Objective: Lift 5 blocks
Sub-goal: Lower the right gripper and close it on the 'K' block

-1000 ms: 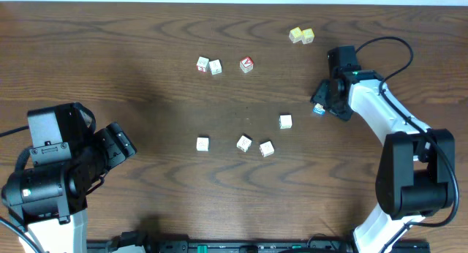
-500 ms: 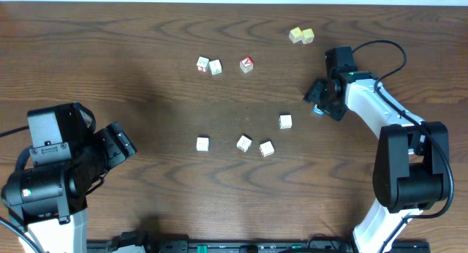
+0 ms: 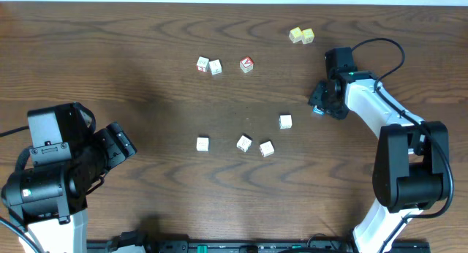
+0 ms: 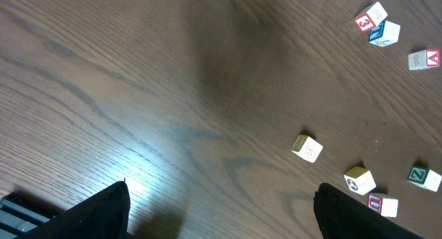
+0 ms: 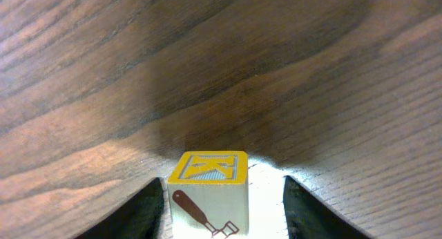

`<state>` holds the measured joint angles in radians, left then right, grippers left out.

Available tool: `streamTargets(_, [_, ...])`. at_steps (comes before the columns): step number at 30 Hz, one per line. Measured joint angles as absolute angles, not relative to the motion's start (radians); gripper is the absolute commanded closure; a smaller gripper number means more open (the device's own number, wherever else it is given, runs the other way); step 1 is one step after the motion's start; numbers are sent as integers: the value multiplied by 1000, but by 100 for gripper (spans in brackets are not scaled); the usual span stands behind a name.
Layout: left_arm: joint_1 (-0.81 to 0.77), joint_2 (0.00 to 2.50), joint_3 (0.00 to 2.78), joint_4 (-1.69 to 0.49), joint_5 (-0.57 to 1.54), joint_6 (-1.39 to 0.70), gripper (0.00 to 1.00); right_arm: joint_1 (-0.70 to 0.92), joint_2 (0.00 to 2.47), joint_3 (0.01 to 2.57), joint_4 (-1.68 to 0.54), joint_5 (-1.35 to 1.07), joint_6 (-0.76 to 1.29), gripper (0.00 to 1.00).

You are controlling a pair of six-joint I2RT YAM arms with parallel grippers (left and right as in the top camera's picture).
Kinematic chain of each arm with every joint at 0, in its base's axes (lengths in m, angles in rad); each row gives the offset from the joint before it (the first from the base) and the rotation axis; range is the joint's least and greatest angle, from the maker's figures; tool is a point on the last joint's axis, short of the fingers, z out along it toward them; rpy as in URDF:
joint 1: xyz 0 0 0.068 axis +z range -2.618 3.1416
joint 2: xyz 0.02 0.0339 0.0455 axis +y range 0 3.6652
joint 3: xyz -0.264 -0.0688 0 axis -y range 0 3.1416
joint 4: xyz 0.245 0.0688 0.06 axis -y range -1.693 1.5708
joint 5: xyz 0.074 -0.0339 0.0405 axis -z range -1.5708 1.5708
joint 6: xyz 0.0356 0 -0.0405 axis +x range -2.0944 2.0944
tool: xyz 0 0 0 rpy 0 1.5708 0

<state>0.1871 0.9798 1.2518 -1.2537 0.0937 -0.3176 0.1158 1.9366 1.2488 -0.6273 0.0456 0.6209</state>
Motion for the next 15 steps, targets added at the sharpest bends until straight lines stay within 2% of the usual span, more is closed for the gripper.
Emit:
streamTargets(4, [187, 980, 1252, -1254, 94, -318, 14, 116, 1939, 1249, -627, 49, 600, 57])
streamTargets(15, [187, 980, 1252, -1254, 94, -318, 15, 117, 1972, 1249, -678, 56, 519, 68])
